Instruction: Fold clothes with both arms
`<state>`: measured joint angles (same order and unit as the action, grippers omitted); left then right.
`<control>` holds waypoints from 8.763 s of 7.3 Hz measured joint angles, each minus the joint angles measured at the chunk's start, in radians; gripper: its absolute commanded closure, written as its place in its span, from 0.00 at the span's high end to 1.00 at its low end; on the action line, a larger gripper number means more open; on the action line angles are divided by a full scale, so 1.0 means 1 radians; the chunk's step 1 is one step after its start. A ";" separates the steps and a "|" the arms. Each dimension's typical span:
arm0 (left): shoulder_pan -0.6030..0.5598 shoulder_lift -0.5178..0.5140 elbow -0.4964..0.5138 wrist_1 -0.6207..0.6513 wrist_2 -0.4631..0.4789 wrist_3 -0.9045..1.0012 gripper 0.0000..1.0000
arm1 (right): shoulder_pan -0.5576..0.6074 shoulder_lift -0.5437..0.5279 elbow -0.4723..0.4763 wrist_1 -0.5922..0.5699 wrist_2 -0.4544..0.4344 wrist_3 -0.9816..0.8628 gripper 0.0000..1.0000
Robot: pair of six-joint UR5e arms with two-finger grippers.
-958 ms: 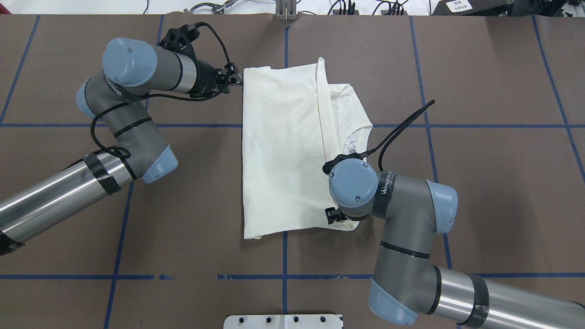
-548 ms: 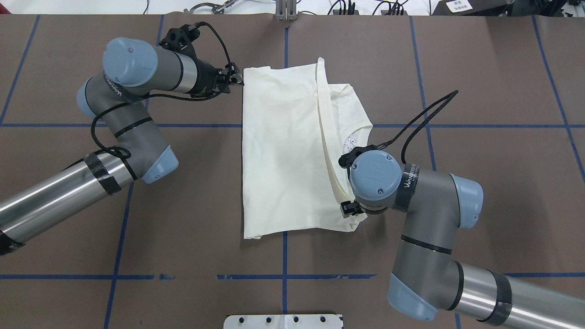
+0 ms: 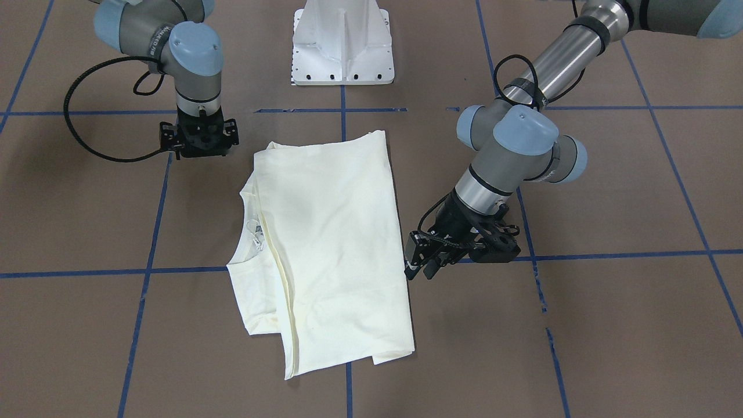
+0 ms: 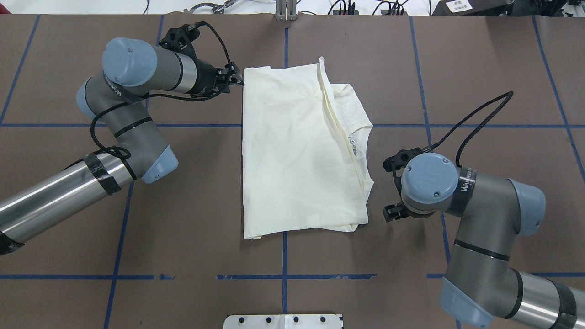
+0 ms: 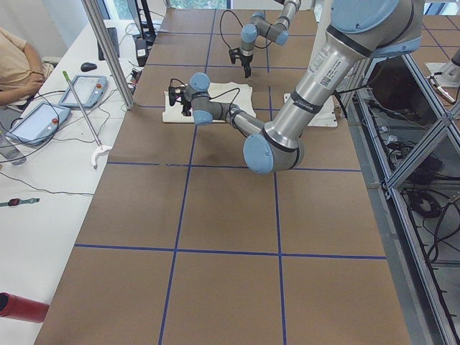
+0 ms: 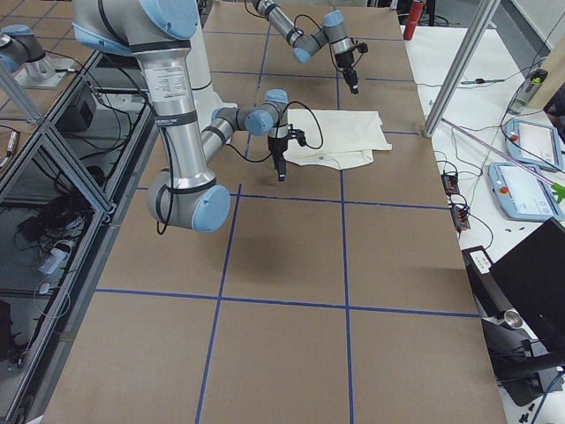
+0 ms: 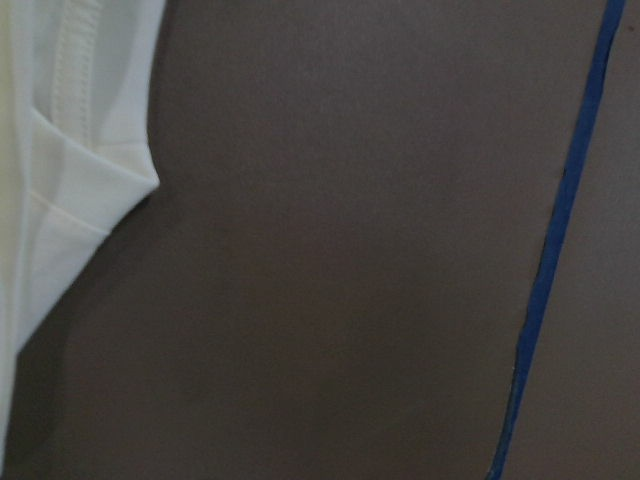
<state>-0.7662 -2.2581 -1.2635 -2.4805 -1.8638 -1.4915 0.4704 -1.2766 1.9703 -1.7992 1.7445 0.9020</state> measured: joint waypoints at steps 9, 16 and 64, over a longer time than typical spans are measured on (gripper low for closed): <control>0.008 0.058 -0.056 -0.016 -0.001 0.000 0.53 | 0.139 0.324 -0.498 0.360 -0.024 0.330 1.00; 0.008 0.083 -0.084 -0.045 -0.002 0.001 0.53 | 0.200 0.241 -0.331 0.370 0.000 0.452 1.00; 0.643 0.376 -0.615 0.358 0.513 -0.459 0.00 | -0.282 0.006 0.096 0.236 -0.289 1.364 0.00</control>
<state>-0.1232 -1.8821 -1.8783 -2.1228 -1.3508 -1.9510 0.1881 -1.2706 2.0664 -1.5631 1.4557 2.2657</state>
